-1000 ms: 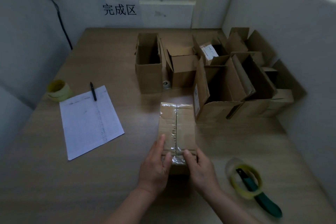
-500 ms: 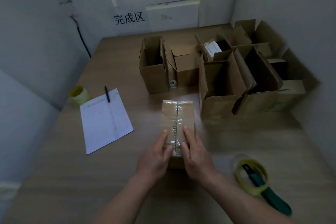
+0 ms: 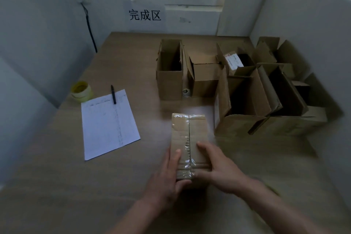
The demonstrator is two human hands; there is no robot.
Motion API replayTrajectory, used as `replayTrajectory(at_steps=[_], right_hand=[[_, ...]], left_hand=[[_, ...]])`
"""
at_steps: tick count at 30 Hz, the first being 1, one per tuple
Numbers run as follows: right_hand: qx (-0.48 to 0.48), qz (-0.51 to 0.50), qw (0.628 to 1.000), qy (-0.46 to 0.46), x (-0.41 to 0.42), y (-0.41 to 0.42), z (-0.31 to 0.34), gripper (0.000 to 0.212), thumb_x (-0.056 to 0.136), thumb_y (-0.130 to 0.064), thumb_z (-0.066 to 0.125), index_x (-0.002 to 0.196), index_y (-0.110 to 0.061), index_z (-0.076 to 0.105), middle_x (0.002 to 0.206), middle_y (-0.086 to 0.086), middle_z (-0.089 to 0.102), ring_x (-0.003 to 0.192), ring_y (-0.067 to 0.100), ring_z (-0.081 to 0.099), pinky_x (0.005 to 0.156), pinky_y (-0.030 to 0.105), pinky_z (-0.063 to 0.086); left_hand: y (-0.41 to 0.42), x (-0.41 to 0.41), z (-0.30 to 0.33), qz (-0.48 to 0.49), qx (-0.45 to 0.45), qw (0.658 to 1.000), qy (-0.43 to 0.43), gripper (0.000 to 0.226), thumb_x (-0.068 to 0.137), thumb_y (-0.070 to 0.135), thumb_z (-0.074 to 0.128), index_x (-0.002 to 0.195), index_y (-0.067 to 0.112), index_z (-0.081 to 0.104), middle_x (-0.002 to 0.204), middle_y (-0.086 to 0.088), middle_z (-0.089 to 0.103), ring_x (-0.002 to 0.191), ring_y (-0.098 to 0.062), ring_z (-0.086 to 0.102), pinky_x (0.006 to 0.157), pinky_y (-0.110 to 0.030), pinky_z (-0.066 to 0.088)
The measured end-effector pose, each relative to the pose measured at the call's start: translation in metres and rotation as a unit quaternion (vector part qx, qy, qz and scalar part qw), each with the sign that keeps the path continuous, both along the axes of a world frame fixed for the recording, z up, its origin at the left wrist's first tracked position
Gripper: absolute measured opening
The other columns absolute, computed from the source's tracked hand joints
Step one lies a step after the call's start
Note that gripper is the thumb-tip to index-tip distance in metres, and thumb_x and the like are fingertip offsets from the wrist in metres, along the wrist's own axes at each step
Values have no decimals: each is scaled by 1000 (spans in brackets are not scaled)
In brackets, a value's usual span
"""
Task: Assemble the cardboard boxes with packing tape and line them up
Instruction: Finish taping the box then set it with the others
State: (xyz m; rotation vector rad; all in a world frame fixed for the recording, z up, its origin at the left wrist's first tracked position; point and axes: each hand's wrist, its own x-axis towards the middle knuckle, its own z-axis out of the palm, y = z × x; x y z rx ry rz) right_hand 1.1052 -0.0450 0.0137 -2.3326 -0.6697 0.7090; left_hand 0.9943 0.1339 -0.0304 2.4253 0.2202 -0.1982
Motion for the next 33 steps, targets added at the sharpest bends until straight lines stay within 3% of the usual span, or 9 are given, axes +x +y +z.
replayTrajectory(at_steps=[2, 6, 12, 15, 19, 24, 28, 30, 33], right_hand=[[-49, -21, 995, -90, 19, 21, 16, 75, 73, -61, 65, 138, -41, 33, 158, -4, 12, 144, 25, 25, 113, 48, 30], [-121, 40, 970, -208, 48, 83, 12, 67, 95, -65, 33, 152, -43, 6, 165, -1, -12, 151, 26, -10, 118, 58, 8], [-143, 43, 962, -229, 65, 98, -6, 57, 94, -65, 27, 147, -46, 17, 146, -6, 28, 137, 20, 23, 104, 53, 32], [-46, -46, 987, -147, 71, 84, -9, 59, 97, -61, 33, 151, -44, 17, 158, -8, 16, 145, 16, 18, 115, 46, 26], [-82, -80, 988, -108, 75, 74, -17, 63, 96, -58, 43, 152, -37, 21, 162, -6, 7, 147, 21, 18, 115, 40, 27], [108, -219, 970, 10, 63, 61, -21, 74, 96, -49, 50, 156, -39, 6, 165, -6, -2, 151, 11, 2, 122, 38, 9], [99, -166, 981, -10, 3, 36, -27, 74, 98, -54, 42, 156, -38, 0, 159, -22, 0, 143, -1, 12, 116, 32, 20], [85, -143, 983, -73, -21, 29, -30, 68, 97, -61, 34, 156, -37, 13, 161, -17, 2, 145, 1, 14, 115, 30, 23], [125, -192, 966, -122, -28, 28, -42, 63, 93, -58, 30, 146, -27, 45, 155, 2, 34, 135, 15, 42, 108, 40, 42]], left_hand=[[-1, 0, 0, 3, 10, 1000, 16, 87, 91, 52, 55, 146, 45, -13, 163, 4, -13, 145, -27, 27, 111, -36, 35], [-2, 2, 4, 4, 12, 999, 39, 89, 91, 58, 52, 152, 39, -9, 163, 4, -17, 146, -24, 24, 109, -32, 34], [-3, 6, 11, -18, 26, 996, 88, 92, 86, 70, 41, 151, 38, -15, 154, 6, -35, 136, -31, 40, 102, -34, 39], [-1, 11, 11, -37, 30, 994, 103, 94, 84, 70, 42, 151, 39, -16, 155, 5, -35, 137, -30, 39, 104, -36, 39], [-1, 12, 8, -47, 16, 992, 117, 97, 75, 73, 38, 149, 43, -17, 157, 6, -33, 129, -35, 46, 100, -38, 43], [5, 9, 11, -31, -11, 996, 78, 112, 52, 96, 17, 150, 47, -10, 160, 9, -23, 139, -27, 37, 107, -34, 37], [2, 9, 8, -3, -11, 999, 40, 93, 67, 86, 15, 150, 45, 5, 163, 8, -1, 142, -21, 32, 107, -29, 35], [0, 10, 4, 5, -13, 999, 29, 88, 70, 80, 15, 150, 44, 8, 162, 6, 5, 141, -20, 34, 105, -30, 37], [-4, 9, 4, 25, -50, 998, 1, 80, 75, 75, 23, 148, 39, 21, 156, 5, 23, 134, -17, 40, 102, -30, 40]])
